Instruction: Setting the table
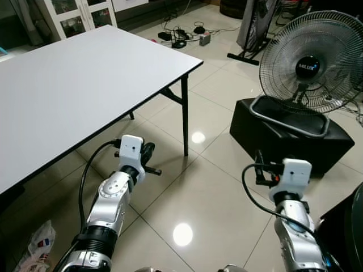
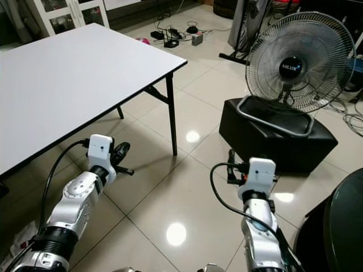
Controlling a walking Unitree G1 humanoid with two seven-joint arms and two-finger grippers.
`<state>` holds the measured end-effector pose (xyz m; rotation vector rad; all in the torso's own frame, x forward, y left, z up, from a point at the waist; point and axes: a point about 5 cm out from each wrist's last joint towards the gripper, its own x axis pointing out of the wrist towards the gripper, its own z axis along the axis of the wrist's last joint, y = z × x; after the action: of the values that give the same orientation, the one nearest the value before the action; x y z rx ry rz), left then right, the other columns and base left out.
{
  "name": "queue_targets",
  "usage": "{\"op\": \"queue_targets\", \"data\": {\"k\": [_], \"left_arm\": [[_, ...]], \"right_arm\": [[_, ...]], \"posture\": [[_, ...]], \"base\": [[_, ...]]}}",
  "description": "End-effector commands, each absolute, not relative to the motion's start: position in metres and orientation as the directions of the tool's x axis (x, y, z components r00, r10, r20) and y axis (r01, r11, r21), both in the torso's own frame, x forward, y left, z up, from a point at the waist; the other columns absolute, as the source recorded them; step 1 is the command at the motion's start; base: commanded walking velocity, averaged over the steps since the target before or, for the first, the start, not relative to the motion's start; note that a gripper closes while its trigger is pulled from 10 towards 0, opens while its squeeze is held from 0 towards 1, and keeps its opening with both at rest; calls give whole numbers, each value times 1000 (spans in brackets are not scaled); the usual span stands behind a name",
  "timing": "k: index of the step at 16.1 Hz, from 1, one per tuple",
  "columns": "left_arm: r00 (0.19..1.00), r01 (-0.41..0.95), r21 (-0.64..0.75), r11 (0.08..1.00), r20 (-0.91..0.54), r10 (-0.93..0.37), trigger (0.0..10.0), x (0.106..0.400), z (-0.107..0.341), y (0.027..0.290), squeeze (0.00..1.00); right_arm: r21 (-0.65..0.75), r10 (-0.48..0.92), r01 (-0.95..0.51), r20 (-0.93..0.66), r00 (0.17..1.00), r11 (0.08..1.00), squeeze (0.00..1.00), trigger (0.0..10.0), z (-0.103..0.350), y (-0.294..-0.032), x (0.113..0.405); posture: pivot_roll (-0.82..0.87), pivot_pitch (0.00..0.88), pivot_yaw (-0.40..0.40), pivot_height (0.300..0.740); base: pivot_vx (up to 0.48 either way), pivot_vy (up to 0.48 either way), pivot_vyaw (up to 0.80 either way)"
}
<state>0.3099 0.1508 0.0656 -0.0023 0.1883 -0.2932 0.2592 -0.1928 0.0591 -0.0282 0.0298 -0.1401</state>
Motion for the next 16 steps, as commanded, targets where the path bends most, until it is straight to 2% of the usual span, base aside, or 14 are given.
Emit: {"op": "queue_targets", "data": {"k": [1,5,11,16], "left_arm": [[943,294,-1,956,-165,-290,10000,313,74,153,0],[953,264,23,964,-159,-257,10000,312,77,163,0],[940,292,16,956,-186,-284,10000,308,69,151,0],[943,272,-14,962,-196,-270,10000,306,67,152,0]], "right_arm": [[-28,-133,132,-33,991,991,0,10000,59,-187,262],[-20,-124,123,-59,991,992,0,10000,52,-183,265],[-36,-133,131,-68,989,991,0,10000,49,-187,259],[-48,-112,109,-76,991,993,0,10000,49,-188,260]], "posture": [[-29,0,47,718],[3,0,40,718],[-31,0,41,718],[-7,0,17,718]], "base": [[0,0,0],[0,0,0],[0,0,0],[0,0,0]]}}
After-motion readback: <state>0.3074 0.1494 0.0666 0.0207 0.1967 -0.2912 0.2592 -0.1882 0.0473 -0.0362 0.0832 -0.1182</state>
